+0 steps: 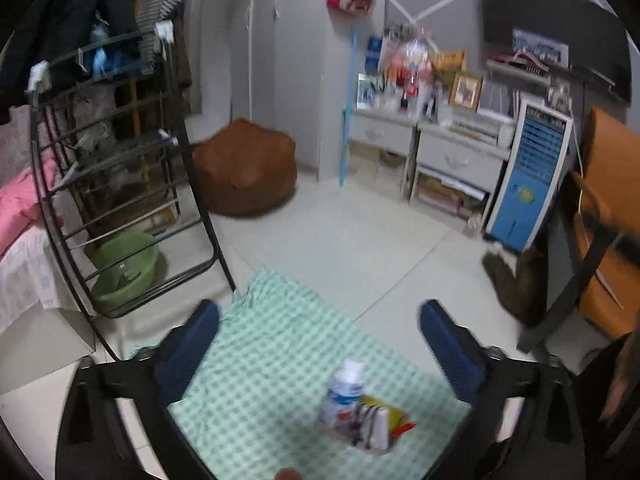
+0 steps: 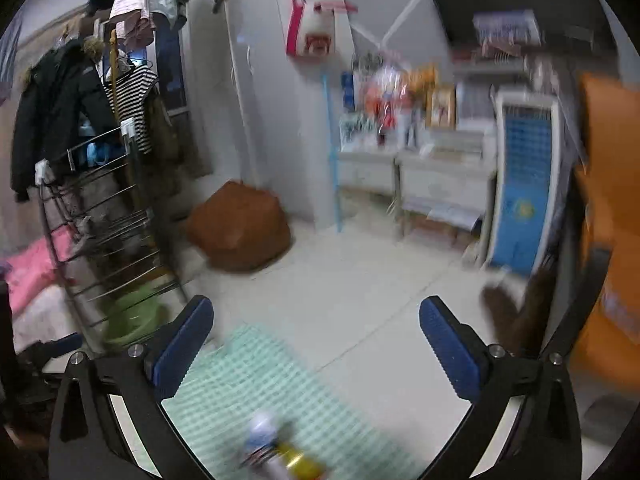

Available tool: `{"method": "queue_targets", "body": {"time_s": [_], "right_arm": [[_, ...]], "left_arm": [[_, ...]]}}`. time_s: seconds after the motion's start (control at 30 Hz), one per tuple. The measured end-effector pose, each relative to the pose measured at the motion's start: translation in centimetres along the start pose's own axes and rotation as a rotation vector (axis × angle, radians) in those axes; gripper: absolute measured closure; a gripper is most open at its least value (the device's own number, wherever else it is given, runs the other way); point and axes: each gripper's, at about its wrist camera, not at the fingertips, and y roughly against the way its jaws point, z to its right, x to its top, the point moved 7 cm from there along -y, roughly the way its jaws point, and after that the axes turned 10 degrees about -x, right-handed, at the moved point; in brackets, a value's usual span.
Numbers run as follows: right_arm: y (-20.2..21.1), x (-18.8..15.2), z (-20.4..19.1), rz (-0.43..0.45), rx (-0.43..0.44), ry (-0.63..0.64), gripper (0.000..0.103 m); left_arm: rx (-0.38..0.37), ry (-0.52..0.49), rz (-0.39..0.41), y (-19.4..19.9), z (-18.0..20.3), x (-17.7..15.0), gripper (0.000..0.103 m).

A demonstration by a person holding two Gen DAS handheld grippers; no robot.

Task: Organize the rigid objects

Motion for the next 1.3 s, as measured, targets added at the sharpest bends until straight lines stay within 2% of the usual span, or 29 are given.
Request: {"method": "queue_targets", "body": {"time_s": [0.07,0.13,0.23,0.27,0.47,0.6,0.73,0.9,0.97,1.3], "right_arm": [[-0.7,-2.2,-1.5,-0.061,0.02,0.046,0.0],[-1.7,-4.8,-2.8,-0.111,-0.041,0.165,0.0],[-1.0,-6.4,-3.5,-0.075,-0.108,0.206,0.0],[-0.7,-7.0,-3.3,-0.072,-0.121,0.211,0.0],[-1.5,-11.4,-1.6,-0.179,-0.178,0.19,0.0],[-2.8,-13.9,-1.1,-0.268,-0.194,0.242,0.0],[-2.5,-15.3,-1.4,-0.281,-0.195,0.286,0.0],[-1.7,-16.2,-2.5,-0.272,-0.156,0.342,0.0],[-1.4,-16.2,-2.8,-0.263,-0.141,0.348,0.0],[-1.8,-16.1,-2.6,-0.275,-0.144,0.331,0.0]], "left_arm": [[0.044,-0.006,0.02,1.4,1.5,-1.3,0.0],[0.133,-0.012,0.014,2.4,2.8,-3.0,0.0],[0.263,0.019,0.016,3.7,3.9,-6.1,0.0],[0.276,0.041,0.005,3.8,4.4,-6.9,0.0],[0.183,0.177,-0.185,1.0,5.0,-11.4,0.0],[0.229,0.175,-0.266,-0.3,5.0,-13.6,0.0],[0.231,0.23,-0.332,-1.1,4.9,-15.2,0.0],[0.254,0.229,-0.33,-2.1,3.4,-11.7,0.0],[0.256,0.224,-0.333,-2.4,2.3,-11.8,0.0],[0.247,0.227,-0.345,-2.6,1.6,-12.6,0.0]]}}
